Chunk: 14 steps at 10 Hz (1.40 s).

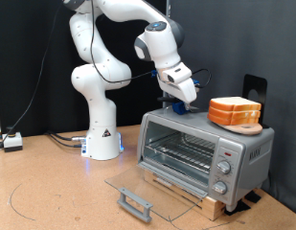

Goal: Make a piece of toast with the oven

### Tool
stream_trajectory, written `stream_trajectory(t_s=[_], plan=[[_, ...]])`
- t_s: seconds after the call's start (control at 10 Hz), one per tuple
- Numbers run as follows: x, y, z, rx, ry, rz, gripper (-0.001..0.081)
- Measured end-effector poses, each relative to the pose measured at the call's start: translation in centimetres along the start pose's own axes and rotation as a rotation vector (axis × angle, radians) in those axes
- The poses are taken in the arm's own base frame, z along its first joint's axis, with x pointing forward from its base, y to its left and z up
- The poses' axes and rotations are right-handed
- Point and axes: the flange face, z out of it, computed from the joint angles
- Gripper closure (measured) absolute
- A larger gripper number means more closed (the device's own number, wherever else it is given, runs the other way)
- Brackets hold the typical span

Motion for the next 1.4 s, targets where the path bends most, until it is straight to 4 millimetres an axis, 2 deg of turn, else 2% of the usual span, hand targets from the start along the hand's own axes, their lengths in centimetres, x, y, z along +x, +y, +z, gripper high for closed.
stream_trajectory(t_s=[0.1, 0.2, 1.0, 1.4], plan=[[0.0, 0.03, 0.02, -0.001, 0.0, 0.002, 0.0191], [0.0, 0.05, 0.06, -0.003, -0.002, 0.003, 0.0338], [-0.05, 0.37, 0.01, -0.018, -0.004, 0.004, 0.0326], [-0.08, 0.45, 0.68, -0.04, -0.033, -0.008, 0.0326]])
